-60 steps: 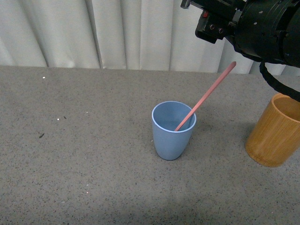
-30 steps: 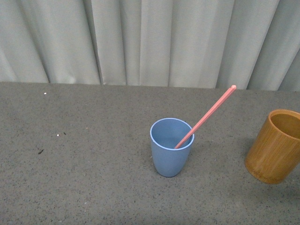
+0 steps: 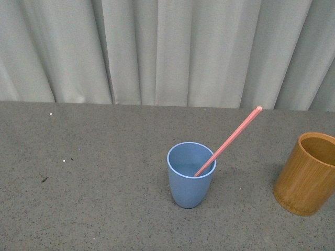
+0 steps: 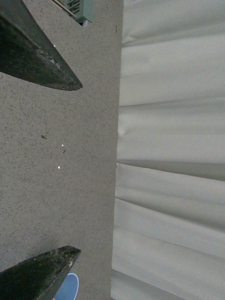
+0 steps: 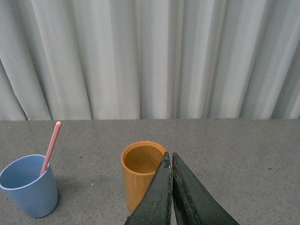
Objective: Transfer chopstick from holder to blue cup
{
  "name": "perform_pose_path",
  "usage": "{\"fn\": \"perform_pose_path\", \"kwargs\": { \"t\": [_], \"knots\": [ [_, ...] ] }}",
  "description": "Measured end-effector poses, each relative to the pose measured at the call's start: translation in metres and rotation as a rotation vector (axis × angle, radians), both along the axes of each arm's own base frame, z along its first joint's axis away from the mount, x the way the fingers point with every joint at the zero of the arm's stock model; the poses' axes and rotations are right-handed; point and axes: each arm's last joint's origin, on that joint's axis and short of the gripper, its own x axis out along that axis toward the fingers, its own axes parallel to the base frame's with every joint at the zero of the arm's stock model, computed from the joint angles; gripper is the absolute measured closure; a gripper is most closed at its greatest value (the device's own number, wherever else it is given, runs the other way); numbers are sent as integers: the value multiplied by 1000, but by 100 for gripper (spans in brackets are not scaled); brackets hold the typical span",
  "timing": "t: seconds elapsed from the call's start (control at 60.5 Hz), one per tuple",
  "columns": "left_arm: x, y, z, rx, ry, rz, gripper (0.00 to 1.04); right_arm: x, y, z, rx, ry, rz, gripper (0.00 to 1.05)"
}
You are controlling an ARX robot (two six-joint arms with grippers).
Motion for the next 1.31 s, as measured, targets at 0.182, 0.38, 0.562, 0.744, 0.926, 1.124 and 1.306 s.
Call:
{"fn": "perform_pose_path", "kwargs": {
  "t": [0.182,0.38,0.562,0.744,0.926,1.124,1.306],
  "knots": [
    [0,0,0,0,0,0,7,0,0,0,0,-1,0,104],
    [0,0,0,0,0,-1,7,0,0,0,-2,-1,0,85],
    [0,0,0,0,0,0,7,0,0,0,-2,-1,0,49],
    [0,0,0,0,0,0,7,0,0,0,-2,-1,0,12],
    [0,0,0,0,0,0,7,0,0,0,-1,-1,0,9],
    [0,0,0,0,0,0,7,0,0,0,-1,-1,0,9],
    [0,0,0,0,0,0,7,0,0,0,-1,-1,0,9]
  ]
}}
